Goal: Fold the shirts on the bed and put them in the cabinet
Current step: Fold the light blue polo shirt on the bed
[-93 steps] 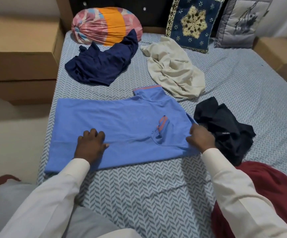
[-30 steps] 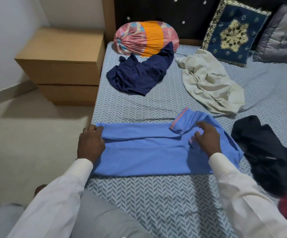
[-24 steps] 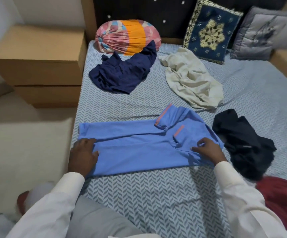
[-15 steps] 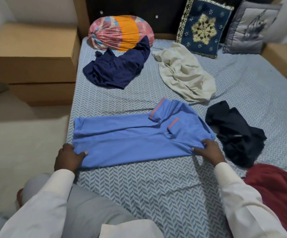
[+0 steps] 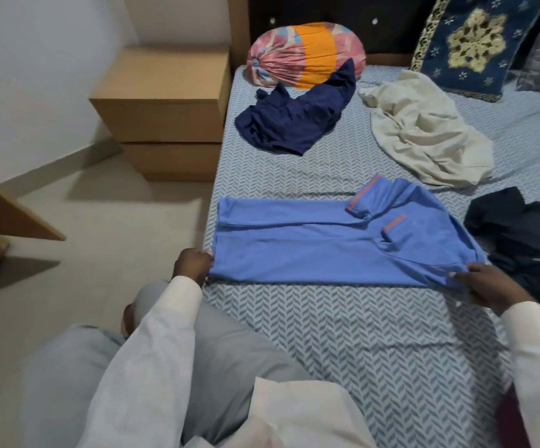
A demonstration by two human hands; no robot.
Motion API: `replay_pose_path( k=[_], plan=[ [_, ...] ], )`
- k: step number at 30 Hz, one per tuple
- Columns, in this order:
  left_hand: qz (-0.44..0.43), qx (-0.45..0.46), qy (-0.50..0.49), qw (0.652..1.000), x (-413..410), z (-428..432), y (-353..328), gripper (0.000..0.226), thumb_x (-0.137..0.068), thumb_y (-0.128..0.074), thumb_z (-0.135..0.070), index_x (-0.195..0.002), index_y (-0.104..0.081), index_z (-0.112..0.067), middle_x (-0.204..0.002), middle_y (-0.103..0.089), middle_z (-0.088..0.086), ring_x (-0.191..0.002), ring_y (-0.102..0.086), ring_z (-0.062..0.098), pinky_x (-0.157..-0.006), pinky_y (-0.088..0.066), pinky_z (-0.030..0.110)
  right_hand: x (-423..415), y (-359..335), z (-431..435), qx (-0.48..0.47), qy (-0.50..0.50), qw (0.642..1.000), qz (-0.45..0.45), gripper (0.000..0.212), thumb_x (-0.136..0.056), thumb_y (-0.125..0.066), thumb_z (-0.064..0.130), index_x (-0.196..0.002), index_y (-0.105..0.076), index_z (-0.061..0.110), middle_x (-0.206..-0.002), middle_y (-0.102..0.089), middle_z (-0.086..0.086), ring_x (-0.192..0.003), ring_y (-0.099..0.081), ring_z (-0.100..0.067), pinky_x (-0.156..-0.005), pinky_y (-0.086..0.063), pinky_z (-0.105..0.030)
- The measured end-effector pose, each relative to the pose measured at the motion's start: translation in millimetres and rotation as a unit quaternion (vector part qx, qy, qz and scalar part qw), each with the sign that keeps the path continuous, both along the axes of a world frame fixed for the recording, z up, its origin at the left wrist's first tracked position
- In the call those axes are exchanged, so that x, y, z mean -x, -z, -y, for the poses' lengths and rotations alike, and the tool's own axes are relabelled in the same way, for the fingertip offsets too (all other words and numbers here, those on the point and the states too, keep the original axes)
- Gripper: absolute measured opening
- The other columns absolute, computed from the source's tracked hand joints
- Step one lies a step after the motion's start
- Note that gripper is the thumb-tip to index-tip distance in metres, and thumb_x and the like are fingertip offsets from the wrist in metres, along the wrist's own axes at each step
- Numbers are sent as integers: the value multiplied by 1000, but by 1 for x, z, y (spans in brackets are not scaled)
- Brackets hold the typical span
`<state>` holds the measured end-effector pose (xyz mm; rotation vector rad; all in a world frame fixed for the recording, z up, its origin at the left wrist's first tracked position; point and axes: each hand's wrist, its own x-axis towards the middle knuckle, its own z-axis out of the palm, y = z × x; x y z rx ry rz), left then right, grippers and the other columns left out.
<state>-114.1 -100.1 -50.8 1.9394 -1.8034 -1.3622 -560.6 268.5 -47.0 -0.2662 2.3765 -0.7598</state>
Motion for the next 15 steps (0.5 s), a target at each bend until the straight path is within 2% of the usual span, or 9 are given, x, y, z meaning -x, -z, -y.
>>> replay_pose_path(
  k=[2,4,5,7,9,11,12,15],
  plan=[
    [21,-19,12,1000,-4,-1,-1,32,-86,-60,-23,-106,-71,0,-110,-69,19,-107,-65,35,-92,-53,39,-3,-1,1,2,10,1000,9,39,-92,-59,2,-66,-35,16,-47,-28,-4,-35,-27,-11,-37,-22,-16],
    [25,-2,24,999,-4,-5,-3,30,-84,-60,-23,-103,-70,-2,-109,-69,19,-106,-64,35,-89,-52,36,-5,-2,0,-8,2,1000,7,35,-92,-60,3,-66,-39,15,-46,-27,-3,-34,-26,-11,-39,-22,-14],
    [27,25,30,999,-3,-8,-5,29,-81,-59,-24,-101,-69,-6,-109,-68,19,-106,-63,35,-89,-51,36,-6,-3,0,-15,-1,1000,4,28,-91,-63,6,-70,-46,15,-47,-29,-4,-35,-27,-11,-41,-23,-15],
    [61,105,74,990,1,-8,-9,32,-84,-58,-21,-115,-63,-16,-123,-61,13,-115,-55,34,-95,-46,39,-11,-7,6,-20,5,1000,-5,12,-88,-69,13,-90,-58,15,-53,-41,-10,-42,-35,-15,-44,-28,-20],
    [121,172,184,960,11,-3,-15,44,-92,-53,-20,-135,-51,-24,-139,-51,6,-123,-43,35,-100,-38,41,-16,-9,10,-33,2,999,-23,20,-89,-69,13,-103,-55,17,-60,-49,-14,-47,-41,-19,-43,-32,-22],
    [167,192,293,922,24,8,-19,43,-94,-52,-23,-136,-47,-27,-142,-47,3,-125,-39,35,-99,-35,42,-17,-10,16,-34,0,999,-27,15,-90,-64,8,-89,-51,15,-51,-43,-10,-39,-38,-16,-40,-30,-19],
    [195,197,332,902,29,11,-20,40,-93,-53,-27,-133,-48,-28,-142,-47,3,-124,-39,34,-99,-36,42,-18,-11,18,-40,3,999,-28,21,-90,-63,6,-80,-48,16,-47,-40,-8,-36,-37,-15,-40,-30,-19],
    [274,196,376,863,39,21,-24,48,-86,-60,-45,-131,-49,-33,-140,-45,4,-125,-39,33,-100,-36,43,-26,-17,23,-54,17,998,-40,25,-88,-63,5,-72,-46,14,-57,-44,-12,-46,-42,-18,-47,-32,-23]
  ],
)
